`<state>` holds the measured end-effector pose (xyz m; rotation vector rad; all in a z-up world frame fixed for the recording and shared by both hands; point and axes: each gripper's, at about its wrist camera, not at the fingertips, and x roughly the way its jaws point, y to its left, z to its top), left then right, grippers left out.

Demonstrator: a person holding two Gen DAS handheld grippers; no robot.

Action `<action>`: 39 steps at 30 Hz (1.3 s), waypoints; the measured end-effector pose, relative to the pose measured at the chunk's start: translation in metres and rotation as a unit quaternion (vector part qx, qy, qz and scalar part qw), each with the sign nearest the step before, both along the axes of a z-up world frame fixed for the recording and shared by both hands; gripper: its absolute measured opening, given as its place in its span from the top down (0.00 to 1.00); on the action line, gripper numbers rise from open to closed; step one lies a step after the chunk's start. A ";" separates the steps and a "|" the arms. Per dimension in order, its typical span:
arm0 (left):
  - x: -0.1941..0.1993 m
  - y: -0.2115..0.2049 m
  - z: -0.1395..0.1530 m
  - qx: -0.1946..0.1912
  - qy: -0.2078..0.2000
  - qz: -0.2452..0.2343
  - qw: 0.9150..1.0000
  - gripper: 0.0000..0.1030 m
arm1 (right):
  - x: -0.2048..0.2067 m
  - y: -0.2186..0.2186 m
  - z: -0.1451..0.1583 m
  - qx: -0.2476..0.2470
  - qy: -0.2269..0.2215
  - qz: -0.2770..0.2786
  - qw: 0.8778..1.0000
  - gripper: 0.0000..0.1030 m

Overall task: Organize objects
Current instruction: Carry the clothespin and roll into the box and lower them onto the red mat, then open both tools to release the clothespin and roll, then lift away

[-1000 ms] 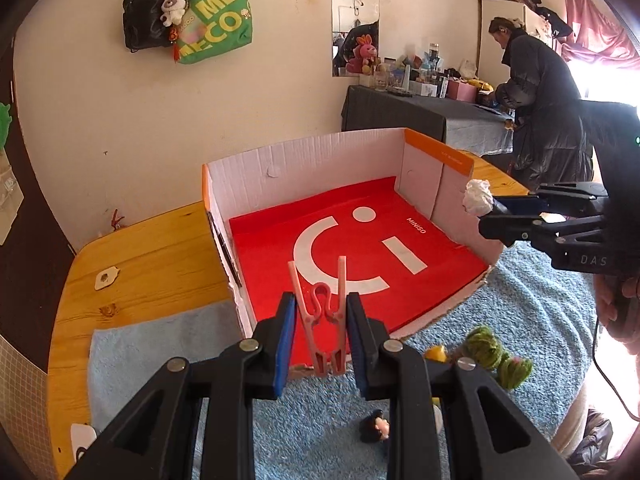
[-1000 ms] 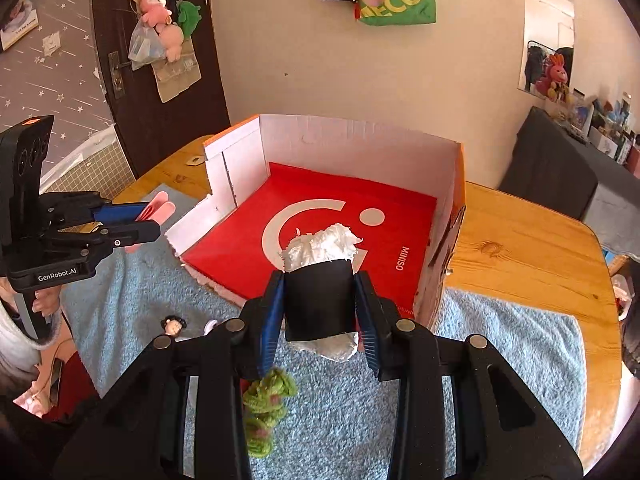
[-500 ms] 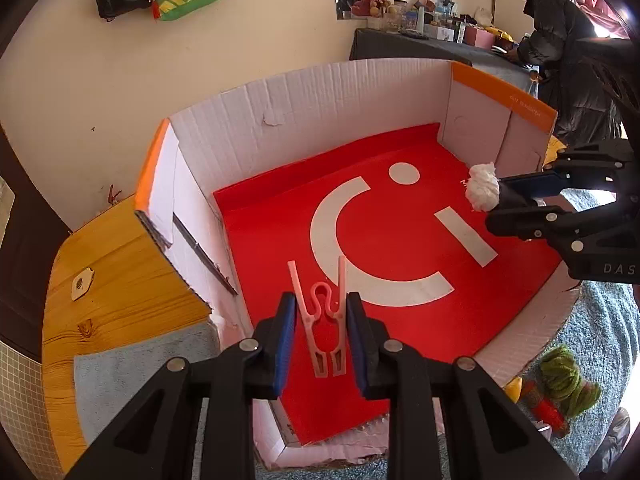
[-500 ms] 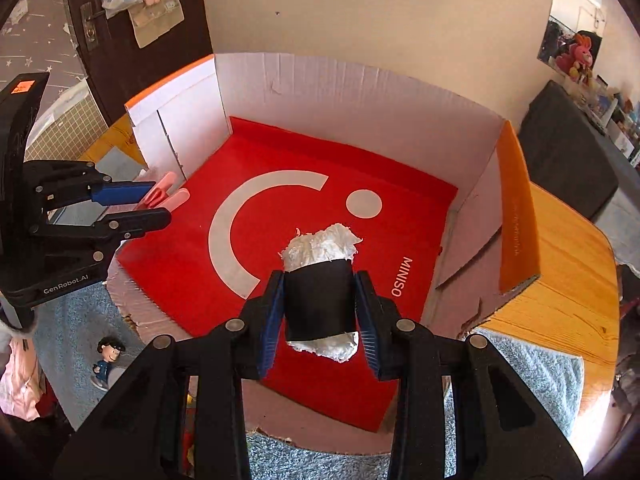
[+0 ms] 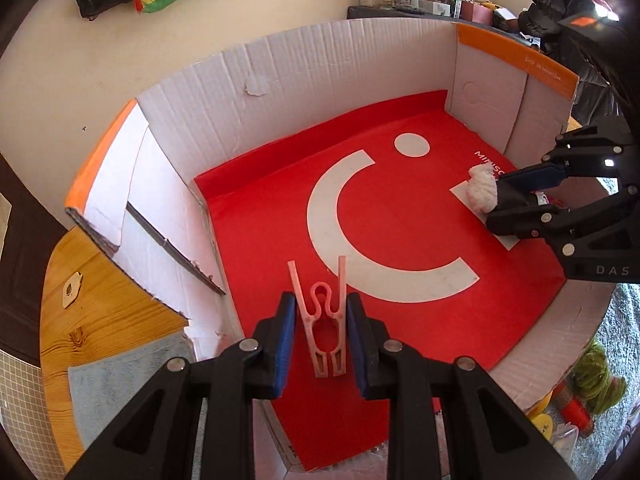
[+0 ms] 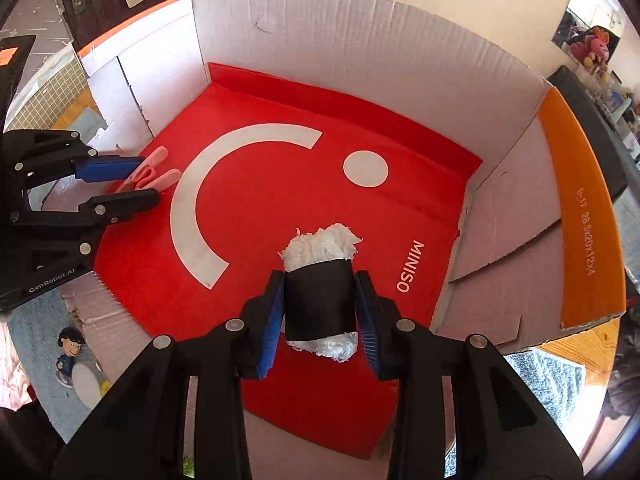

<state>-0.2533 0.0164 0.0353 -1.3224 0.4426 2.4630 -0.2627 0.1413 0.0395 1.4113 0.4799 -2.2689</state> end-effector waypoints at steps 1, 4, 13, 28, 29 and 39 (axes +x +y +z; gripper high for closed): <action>0.000 -0.001 0.000 0.001 -0.001 0.001 1.000 0.75 | 0.000 0.001 -0.001 0.001 -0.001 0.000 1.000 0.68; -0.001 -0.002 -0.001 0.002 0.000 0.003 1.000 0.75 | 0.003 0.003 -0.001 0.001 0.000 0.000 1.000 0.68; 0.001 -0.001 -0.002 0.002 0.002 0.005 1.000 0.75 | 0.009 0.010 0.000 -0.003 0.001 -0.003 1.000 0.67; 0.003 0.003 0.001 0.000 0.007 0.001 1.000 0.70 | 0.028 0.020 0.002 0.013 0.018 -0.002 1.000 0.40; 0.004 0.004 0.001 0.000 0.008 0.001 1.000 0.69 | 0.030 0.021 0.002 0.014 0.018 -0.001 1.000 0.38; 0.008 0.011 0.013 0.003 0.031 0.001 1.000 0.49 | 0.045 0.029 0.009 0.015 0.033 -0.003 0.999 0.29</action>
